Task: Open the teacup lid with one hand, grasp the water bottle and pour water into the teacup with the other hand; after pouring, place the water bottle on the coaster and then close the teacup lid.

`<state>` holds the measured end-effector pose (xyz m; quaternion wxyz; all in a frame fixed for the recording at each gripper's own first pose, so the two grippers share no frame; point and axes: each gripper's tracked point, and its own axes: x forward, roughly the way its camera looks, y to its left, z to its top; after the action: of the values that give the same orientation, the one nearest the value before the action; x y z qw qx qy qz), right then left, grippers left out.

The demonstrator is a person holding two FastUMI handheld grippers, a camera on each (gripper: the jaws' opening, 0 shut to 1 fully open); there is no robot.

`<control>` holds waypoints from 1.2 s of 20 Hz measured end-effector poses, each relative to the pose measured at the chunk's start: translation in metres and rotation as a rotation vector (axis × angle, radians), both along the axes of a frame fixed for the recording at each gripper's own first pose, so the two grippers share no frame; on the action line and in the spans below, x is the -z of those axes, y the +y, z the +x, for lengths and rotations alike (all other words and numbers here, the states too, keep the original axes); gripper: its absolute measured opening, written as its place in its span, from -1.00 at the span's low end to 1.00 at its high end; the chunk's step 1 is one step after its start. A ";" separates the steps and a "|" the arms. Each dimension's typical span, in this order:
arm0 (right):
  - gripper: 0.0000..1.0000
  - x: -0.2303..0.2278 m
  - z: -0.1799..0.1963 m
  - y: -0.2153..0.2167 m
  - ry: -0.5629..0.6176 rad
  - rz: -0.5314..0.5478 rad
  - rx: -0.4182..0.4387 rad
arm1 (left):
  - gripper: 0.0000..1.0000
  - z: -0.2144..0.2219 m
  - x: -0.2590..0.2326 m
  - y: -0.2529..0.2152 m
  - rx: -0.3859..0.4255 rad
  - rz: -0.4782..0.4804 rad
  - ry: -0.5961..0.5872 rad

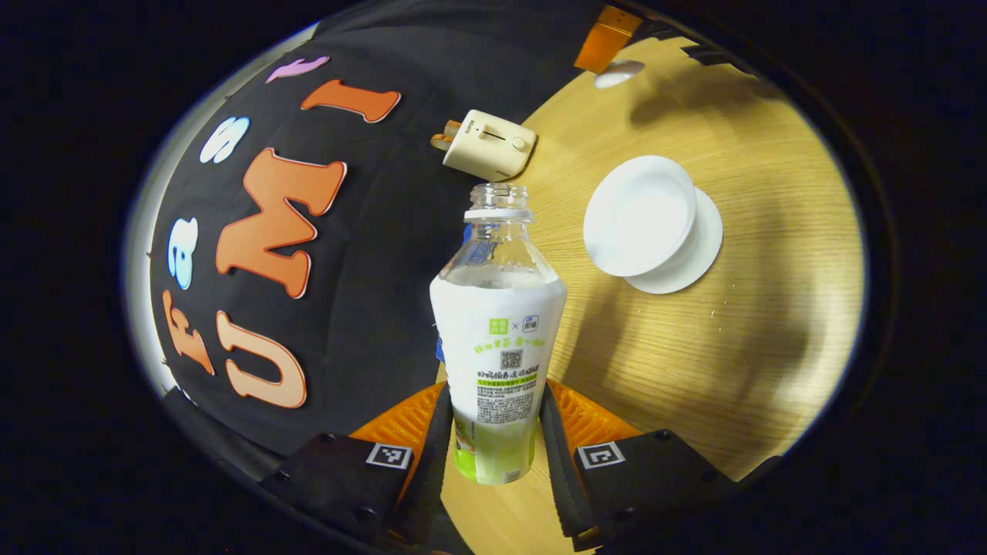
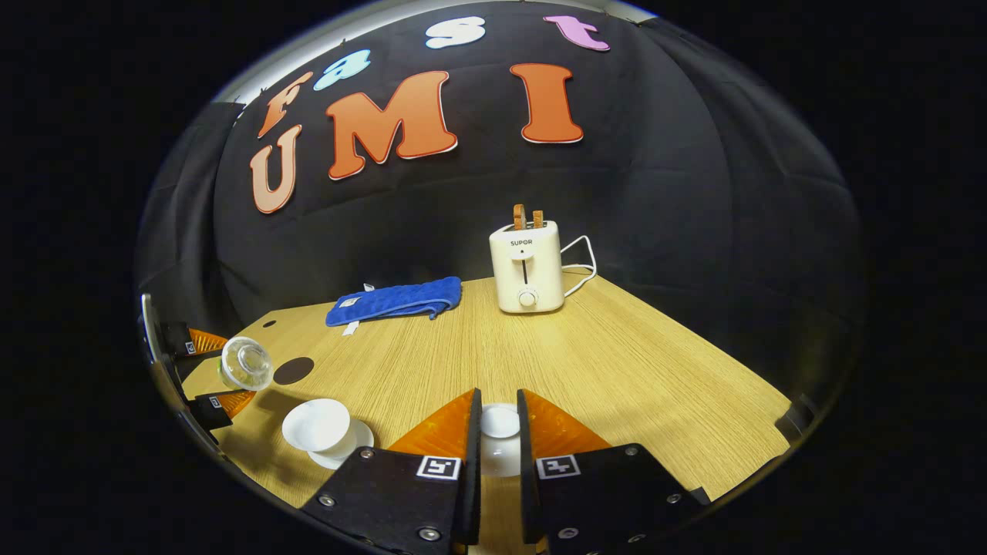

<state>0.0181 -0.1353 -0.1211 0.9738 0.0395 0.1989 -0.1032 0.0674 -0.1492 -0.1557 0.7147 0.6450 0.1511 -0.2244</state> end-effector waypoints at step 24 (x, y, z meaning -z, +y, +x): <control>-0.58 -0.007 -0.006 -0.011 -0.013 0.010 0.014 | 0.27 0.003 -0.013 -0.027 0.264 0.543 -0.025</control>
<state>0.0124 -0.1464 -0.1138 0.9741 0.0462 0.1930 -0.1087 0.0703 -0.1757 -0.1432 0.4827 0.8292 0.1116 -0.2589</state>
